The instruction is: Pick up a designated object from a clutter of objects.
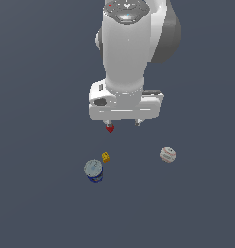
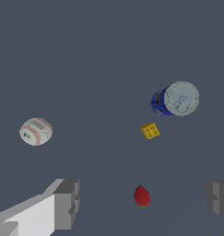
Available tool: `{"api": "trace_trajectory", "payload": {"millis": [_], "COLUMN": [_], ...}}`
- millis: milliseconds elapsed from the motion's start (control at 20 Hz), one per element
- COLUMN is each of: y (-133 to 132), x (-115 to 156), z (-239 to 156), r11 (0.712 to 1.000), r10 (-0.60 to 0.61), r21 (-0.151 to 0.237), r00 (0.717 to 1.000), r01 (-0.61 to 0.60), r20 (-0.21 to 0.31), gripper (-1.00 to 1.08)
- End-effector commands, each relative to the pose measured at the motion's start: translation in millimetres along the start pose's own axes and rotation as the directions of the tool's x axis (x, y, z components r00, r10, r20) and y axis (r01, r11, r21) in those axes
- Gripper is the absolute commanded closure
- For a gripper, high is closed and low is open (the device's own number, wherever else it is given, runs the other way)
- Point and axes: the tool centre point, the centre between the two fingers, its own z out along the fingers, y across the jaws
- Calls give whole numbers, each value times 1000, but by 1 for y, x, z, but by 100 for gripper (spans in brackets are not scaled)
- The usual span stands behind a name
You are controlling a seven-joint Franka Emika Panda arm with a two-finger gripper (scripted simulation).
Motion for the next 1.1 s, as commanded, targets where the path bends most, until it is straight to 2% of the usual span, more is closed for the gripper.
{"api": "trace_trajectory", "payload": {"millis": [0, 500, 800, 1050], "y": [12, 76, 105, 120], "x": [13, 64, 79, 85], "z": [14, 90, 126, 144], "r11": [1000, 1000, 999, 999], "r10": [5, 24, 30, 33], "r21": [0, -10, -19, -24], "r00": [1000, 1000, 999, 999], "r01": [-5, -24, -31, -33], "r20": [-2, -16, -21, -23], "gripper": [-92, -92, -92, -92]}}
